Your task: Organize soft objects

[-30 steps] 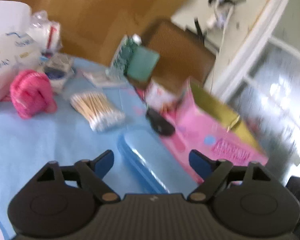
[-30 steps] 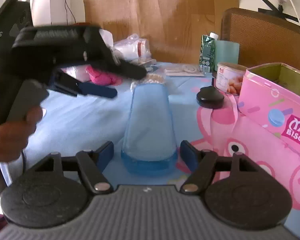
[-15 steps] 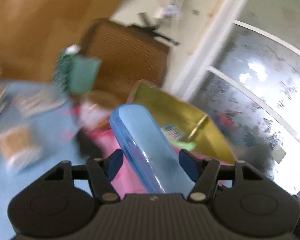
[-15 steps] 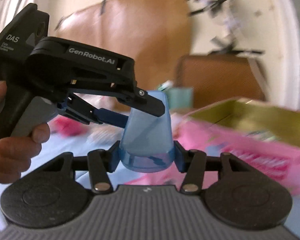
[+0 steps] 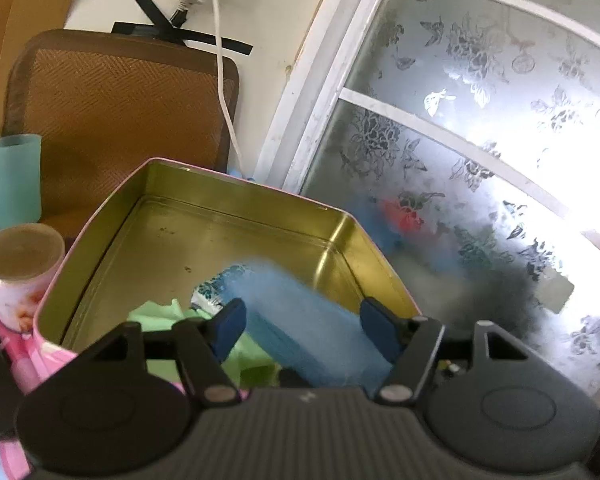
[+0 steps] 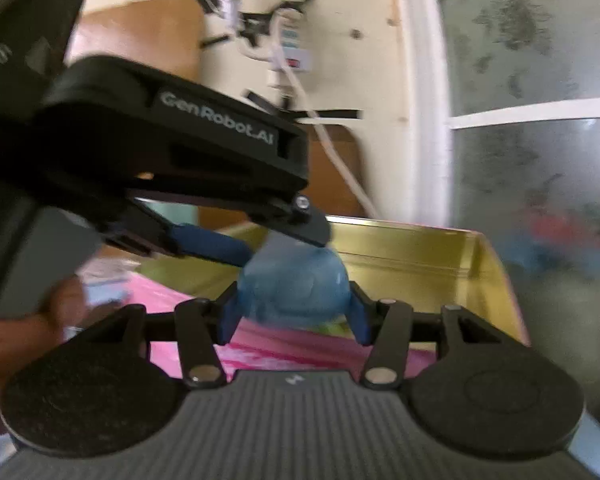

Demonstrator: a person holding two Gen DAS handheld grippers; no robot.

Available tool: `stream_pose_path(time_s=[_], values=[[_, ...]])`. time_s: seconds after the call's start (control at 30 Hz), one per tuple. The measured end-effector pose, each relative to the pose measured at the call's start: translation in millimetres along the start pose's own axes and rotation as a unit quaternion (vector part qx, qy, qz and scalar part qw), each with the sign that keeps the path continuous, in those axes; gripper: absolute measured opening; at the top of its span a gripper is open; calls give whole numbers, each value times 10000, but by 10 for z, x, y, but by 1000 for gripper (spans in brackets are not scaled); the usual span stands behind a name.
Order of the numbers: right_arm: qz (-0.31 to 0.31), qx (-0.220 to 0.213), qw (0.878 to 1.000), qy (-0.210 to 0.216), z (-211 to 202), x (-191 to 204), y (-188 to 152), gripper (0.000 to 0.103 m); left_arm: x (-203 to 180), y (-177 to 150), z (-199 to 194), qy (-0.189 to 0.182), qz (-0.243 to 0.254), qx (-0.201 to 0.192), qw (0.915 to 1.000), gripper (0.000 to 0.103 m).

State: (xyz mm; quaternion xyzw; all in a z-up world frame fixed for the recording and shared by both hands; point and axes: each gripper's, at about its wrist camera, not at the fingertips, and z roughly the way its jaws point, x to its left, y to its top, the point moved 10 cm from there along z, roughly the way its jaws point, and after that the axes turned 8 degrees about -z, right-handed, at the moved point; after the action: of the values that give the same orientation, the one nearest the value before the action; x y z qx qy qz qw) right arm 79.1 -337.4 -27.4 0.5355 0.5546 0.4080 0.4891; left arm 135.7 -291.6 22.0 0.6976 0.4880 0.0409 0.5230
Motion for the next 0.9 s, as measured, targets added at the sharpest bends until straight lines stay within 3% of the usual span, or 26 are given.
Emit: stream_pose_path(time_s=[0.07,0.1,0.2,0.4,0.6,0.9], values=[[-26,27,9990,-448,52,-136,-30,58,5,-29,-2,66,40,2,10000,70],[-10,43,9981,-616,65,-194,-44,66,27,-47,-36,79,39,-6,10000,71],[179,-12,9974,-696,21,-279,-90,74,137,-105,-173,166,-14,-78,9998,72],[201,-323,9976,-572,-133,-108,-38,74,441,-234,-599,371,-120,-281,9988,75],[245,-423,9985,-257,-264,163,7,74,809,-378,-1051,814,-215,-468,9953,78],[565,-127,9981,221,-383,487,-54,74,1424,-677,-1406,1979,-305,-361,9791,79]])
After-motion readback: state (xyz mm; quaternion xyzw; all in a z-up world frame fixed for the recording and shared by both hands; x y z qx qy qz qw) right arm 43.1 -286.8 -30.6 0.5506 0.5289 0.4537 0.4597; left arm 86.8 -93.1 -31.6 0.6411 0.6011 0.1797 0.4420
